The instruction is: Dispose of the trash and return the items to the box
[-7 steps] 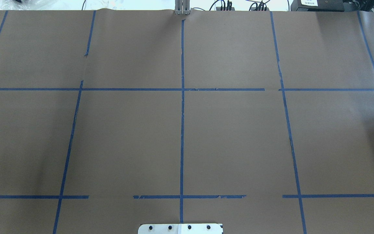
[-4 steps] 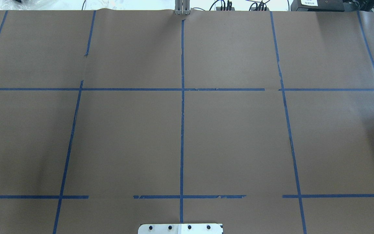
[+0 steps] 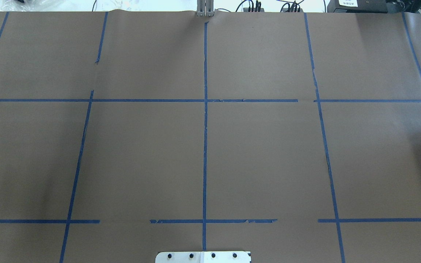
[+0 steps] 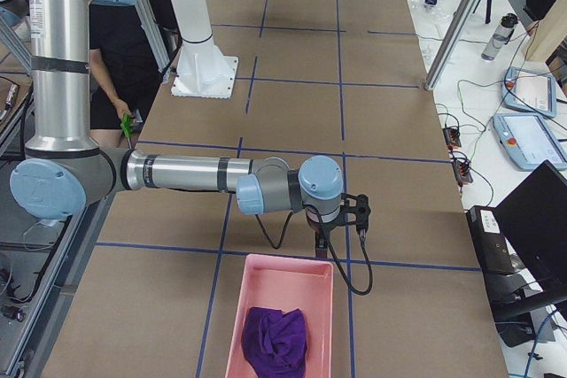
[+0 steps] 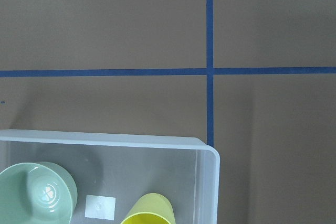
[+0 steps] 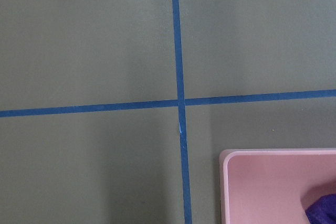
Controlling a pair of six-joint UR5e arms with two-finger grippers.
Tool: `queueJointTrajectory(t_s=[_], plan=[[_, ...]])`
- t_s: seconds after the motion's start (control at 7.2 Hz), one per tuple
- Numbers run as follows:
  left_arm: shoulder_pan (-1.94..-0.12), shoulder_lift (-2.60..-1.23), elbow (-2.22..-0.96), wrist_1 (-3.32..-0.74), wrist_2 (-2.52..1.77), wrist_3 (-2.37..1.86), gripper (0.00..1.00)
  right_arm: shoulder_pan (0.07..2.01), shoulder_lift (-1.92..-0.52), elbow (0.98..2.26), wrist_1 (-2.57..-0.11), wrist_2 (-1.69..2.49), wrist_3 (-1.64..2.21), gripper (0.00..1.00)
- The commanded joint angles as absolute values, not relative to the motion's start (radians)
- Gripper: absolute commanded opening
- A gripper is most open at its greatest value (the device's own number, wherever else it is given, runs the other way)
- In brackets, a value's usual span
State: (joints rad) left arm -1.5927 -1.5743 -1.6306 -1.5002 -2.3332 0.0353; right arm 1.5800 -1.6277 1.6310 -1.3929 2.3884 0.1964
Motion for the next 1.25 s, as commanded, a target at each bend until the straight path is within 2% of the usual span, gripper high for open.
queueJointTrajectory(t_s=[0.0, 1.11], plan=[[-1.592, -1.577, -1.631, -1.528, -2.335, 0.035, 1.0, 1.58, -1.628, 1.632, -1.393, 2.388, 0.196, 1.0], [-1.592, -1.575, -1.629, -1.575, -2.333, 0.034, 1.0, 1.58, -1.631, 1.629, -1.396, 2.39, 0.196, 1.0]])
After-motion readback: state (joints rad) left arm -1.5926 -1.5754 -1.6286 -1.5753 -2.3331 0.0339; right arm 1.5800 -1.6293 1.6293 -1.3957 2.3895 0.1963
